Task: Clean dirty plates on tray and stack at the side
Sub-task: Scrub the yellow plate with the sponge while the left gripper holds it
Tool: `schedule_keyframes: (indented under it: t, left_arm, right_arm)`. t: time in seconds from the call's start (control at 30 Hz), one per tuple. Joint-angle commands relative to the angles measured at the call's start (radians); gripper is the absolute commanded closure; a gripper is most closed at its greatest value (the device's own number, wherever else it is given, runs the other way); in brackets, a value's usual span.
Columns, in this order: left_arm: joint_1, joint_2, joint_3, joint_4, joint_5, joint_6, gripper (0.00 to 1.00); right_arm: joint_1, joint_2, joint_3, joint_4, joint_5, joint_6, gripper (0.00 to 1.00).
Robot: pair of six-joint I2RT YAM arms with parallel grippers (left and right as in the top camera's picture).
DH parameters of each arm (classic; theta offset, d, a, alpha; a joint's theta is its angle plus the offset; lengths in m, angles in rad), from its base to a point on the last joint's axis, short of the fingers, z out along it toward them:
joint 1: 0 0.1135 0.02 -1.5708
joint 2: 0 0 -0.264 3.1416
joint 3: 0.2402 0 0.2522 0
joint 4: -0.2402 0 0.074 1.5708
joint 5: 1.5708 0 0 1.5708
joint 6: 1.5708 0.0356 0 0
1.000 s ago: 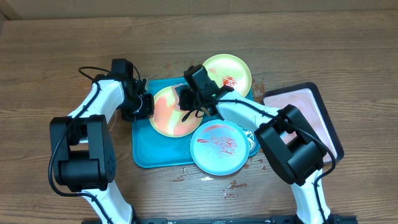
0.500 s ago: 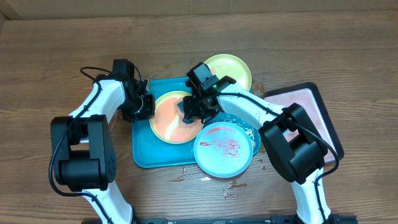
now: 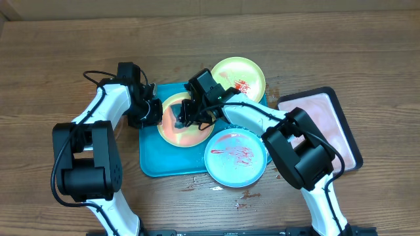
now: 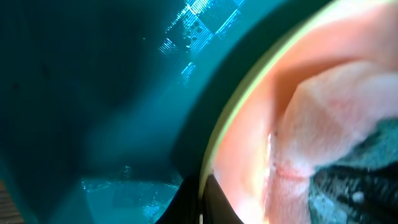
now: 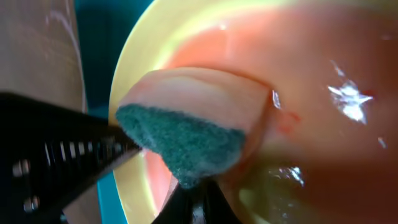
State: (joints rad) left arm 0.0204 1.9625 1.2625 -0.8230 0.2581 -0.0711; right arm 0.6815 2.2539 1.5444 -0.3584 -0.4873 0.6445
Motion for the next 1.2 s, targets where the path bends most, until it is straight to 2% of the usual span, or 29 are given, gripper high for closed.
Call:
schedule_keyframes:
  t: [0.0,0.23,0.5,0.63,0.87,1.0,1.17]
  left_arm:
    - [-0.002,0.025,-0.016,-0.004,0.005,-0.004,0.96]
    - [-0.002,0.025,-0.016,-0.010,0.004,-0.004,0.96]
    - [-0.002,0.025,-0.016,-0.010,-0.006,-0.011,0.96]
    - [-0.002,0.025,-0.016,-0.006,-0.006,-0.012,0.96]
    - [-0.002,0.025,-0.016,0.001,-0.003,-0.012,0.96]
    - [-0.002,0.025,-0.016,0.010,0.002,-0.019,0.96]
    - [-0.002,0.025,-0.016,0.013,0.003,-0.034,0.96]
  right_arm:
    - [-0.014,0.039,-0.006,0.011,0.104,0.116,0.96]
    - [-0.094,0.039,-0.006,-0.038,0.215,0.146,0.96]
    - [-0.167,0.039,-0.004,-0.139,0.207,0.122,0.96]
    - [-0.160,0.038,-0.004,-0.229,0.176,0.051,0.96]
    - [-0.132,0.037,-0.004,-0.433,0.002,-0.144,0.96]
    - [-0.088,0.037,-0.004,-0.447,-0.073,-0.184,0.96]
    - [-0.018,0.037,-0.004,-0.378,-0.095,-0.132,0.96]
